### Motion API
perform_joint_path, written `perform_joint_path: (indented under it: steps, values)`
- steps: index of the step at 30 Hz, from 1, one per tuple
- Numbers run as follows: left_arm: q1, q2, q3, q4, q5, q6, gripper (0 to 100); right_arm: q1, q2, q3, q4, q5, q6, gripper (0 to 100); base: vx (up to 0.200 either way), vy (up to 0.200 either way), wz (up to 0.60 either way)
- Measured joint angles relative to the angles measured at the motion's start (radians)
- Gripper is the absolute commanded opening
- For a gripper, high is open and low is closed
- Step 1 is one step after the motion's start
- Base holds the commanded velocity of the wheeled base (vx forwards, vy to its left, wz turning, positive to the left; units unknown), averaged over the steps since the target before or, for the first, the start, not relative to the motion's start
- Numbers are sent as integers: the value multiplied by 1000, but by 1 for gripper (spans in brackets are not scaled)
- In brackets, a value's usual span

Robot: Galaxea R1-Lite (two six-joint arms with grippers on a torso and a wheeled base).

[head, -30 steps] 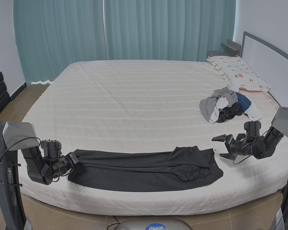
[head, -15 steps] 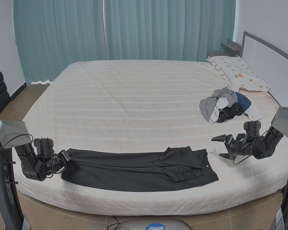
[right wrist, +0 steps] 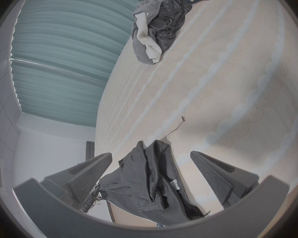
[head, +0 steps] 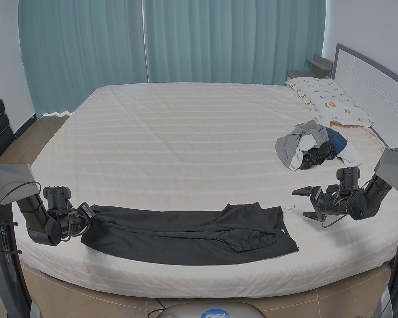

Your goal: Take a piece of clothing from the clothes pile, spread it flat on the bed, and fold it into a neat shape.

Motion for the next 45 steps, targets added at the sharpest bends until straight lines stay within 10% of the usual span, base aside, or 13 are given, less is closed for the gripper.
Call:
perform_joint_path:
  steps: [29,45]
  values:
    - [-83,-32,-23,-1,12,-62,0,2,4,1,-1,-3,-14,100,-41,21,0]
    - [-161,-58,-54,38,46,-100,0,1,5,1,-1,-5,-15,100,0,-200,0]
